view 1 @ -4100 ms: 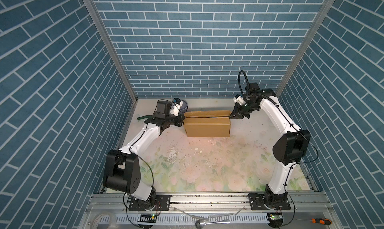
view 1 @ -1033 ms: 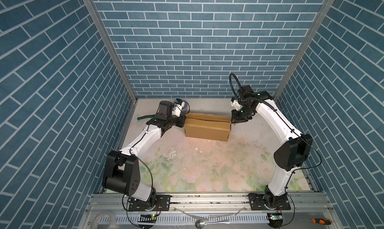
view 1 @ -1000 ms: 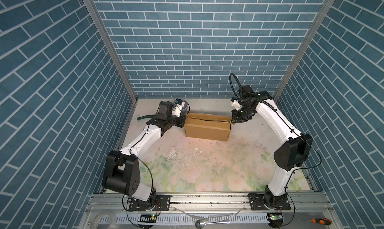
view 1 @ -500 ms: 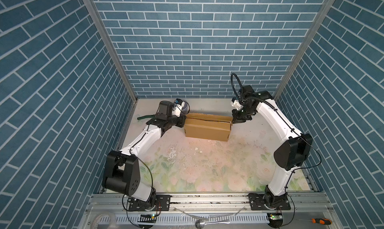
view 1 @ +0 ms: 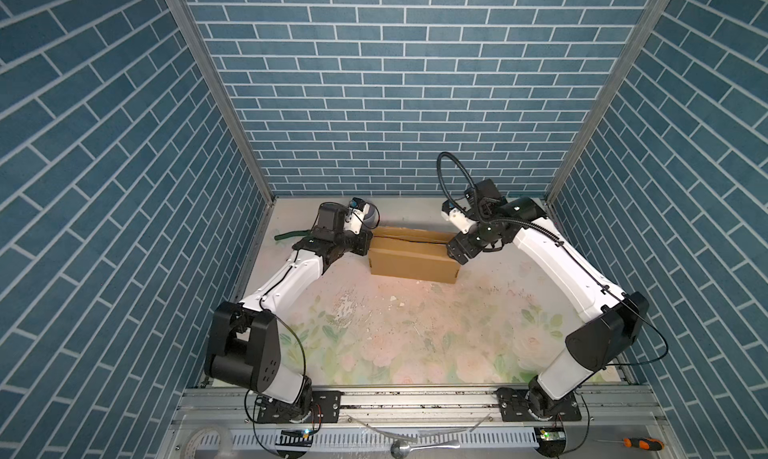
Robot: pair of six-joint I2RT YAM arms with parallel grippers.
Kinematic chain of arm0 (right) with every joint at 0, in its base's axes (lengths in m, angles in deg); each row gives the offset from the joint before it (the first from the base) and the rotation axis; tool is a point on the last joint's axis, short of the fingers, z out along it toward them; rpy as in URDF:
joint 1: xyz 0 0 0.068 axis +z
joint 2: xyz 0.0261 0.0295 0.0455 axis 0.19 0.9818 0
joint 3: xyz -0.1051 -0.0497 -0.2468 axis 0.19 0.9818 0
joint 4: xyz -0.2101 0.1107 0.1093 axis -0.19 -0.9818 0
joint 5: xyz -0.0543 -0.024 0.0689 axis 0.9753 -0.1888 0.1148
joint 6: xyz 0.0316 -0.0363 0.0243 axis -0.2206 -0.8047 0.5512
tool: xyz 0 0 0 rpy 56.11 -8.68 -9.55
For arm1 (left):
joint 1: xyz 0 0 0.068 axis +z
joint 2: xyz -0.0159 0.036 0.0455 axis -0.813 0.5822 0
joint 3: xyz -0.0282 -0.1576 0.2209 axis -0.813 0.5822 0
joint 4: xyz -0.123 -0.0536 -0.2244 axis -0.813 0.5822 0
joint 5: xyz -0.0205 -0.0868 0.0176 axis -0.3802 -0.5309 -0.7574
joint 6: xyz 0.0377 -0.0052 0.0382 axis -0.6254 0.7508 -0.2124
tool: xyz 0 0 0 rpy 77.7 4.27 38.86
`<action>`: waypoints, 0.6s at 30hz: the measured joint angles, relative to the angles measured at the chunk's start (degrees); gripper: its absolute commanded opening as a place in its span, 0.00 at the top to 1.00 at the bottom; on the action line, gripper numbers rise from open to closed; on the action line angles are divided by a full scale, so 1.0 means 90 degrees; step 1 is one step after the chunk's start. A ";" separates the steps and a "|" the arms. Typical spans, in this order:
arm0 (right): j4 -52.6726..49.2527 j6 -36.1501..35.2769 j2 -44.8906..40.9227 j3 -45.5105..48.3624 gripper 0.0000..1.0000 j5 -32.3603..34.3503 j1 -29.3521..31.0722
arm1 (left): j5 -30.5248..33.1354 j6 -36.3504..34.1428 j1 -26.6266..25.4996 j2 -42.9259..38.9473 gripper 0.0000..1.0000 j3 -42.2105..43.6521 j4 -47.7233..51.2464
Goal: Fold the paper box
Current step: 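Release the flap and swing the right gripper over the box toward the left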
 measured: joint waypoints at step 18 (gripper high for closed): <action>0.0869 -0.2300 0.0896 0.0000 0.01 0.0573 0.0503 | -0.0019 0.0005 -0.0012 0.0012 1.00 0.0000 -0.0027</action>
